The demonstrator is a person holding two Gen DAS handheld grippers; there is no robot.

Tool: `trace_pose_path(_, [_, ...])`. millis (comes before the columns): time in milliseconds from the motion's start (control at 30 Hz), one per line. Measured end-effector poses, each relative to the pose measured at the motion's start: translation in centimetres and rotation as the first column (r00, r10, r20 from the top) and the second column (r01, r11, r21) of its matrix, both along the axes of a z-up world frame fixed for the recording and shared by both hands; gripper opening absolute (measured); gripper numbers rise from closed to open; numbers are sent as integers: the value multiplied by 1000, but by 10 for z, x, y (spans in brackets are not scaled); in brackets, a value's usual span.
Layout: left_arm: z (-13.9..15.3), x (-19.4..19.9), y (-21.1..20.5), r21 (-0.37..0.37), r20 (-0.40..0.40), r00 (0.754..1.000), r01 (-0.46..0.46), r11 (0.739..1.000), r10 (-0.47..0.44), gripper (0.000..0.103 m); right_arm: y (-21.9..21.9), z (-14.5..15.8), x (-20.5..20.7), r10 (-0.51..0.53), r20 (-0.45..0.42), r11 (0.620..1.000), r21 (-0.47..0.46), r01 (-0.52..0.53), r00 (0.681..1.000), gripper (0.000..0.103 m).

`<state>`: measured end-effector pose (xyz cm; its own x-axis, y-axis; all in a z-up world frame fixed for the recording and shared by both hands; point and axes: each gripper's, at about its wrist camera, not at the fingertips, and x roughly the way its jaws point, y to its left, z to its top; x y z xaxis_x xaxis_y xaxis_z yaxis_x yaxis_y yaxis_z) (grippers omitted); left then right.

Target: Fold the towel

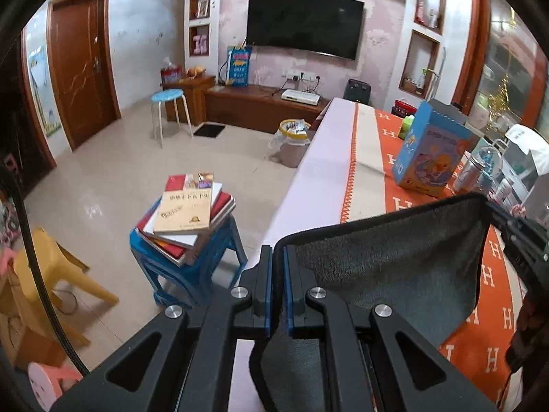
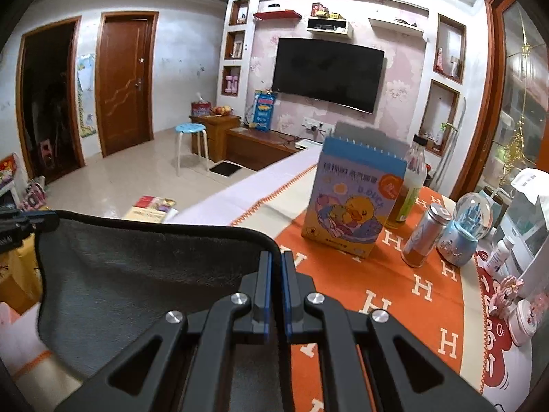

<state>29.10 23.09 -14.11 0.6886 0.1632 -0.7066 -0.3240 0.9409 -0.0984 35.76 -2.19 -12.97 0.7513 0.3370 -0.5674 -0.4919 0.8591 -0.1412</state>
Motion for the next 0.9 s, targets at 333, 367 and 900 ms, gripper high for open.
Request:
trace_pose_path(333, [-44,29,3,0,-63,997,-55,998,55,5,9,-40,24,-11,-29,1000,5,12,1000,6])
trace_pose_path(367, [-47,32,3,-2,-74,995,-61,998,60,5,10,-42,26,-10,-37,1000,9,10,999,7])
trace_pose_path(900, [-33,6,0,-62,-98,987,-130,990,124,54,1,-30,10,-48,-14,999,20,49,999,52])
